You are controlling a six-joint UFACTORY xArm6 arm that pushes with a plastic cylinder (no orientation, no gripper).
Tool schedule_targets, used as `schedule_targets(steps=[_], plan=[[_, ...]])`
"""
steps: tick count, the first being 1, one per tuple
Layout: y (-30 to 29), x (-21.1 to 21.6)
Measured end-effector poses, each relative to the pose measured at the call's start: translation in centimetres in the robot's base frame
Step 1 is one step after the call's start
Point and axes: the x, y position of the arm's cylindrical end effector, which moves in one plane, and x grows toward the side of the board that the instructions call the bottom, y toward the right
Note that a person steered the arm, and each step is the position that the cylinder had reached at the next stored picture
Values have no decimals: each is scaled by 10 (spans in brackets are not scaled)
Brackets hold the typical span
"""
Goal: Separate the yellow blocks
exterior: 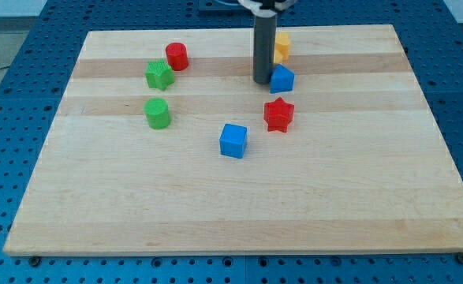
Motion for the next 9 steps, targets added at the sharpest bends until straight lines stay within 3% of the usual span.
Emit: schedule_targets(steps=[2, 4, 5, 7, 8, 9], plan=[[22, -26], [98, -30], [69, -56], [-97, -56], [-86, -57], [-39, -61]])
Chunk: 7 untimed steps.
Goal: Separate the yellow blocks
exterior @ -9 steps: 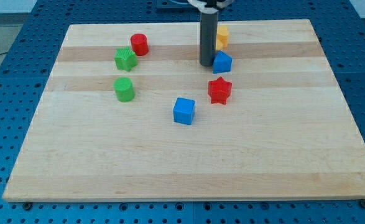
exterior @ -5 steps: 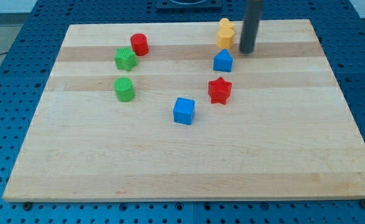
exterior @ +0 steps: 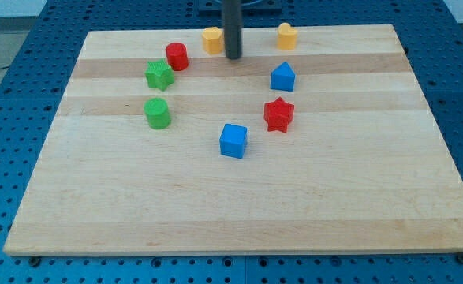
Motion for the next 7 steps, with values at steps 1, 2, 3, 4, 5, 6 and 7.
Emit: schedule_targets(steps=[1, 2, 3, 4, 5, 6, 7], plan=[[-6, -29], [-41, -29], [-64, -39], [-79, -39], [-55, -39], [-47, -26], [-48, -1]])
